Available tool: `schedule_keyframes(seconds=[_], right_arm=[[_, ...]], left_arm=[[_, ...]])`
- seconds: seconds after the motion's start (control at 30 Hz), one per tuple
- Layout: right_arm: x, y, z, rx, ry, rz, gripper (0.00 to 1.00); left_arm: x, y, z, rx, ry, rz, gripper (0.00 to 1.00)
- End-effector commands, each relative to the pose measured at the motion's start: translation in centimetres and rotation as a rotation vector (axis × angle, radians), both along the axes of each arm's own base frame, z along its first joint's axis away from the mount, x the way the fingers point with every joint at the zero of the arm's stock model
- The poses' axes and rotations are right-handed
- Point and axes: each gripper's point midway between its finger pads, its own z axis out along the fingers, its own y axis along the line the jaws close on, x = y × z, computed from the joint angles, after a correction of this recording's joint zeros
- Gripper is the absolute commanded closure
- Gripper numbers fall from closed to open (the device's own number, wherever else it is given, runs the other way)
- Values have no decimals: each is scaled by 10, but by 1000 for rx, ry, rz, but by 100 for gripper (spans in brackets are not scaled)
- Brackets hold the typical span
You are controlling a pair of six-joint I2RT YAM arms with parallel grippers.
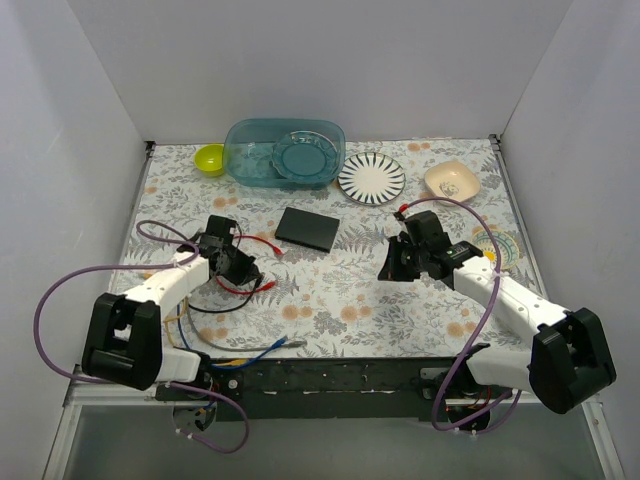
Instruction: Pull the plug from the switch port
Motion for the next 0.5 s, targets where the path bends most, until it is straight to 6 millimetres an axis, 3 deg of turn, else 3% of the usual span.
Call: schedule_keyframes(seconds=[0.0,0.1,0.17,0.3,0.47], right_arm=[[15,11,20,49,-58,-11,98],[16,13,19,59,-57,-17,98],[16,13,18,59,-57,-19,98],[18,15,17,61,-52,-16,98],[18,16,14,52,-36,-8,98]], left_arm=[[-3,25,-19,58,83,71,99],[-22,56,-45,61,227,178,99],[-38,88,-57,63,305,299,100],[-59,136,-62,118,362,466,100],[-97,206,-54,183,420,750,100]])
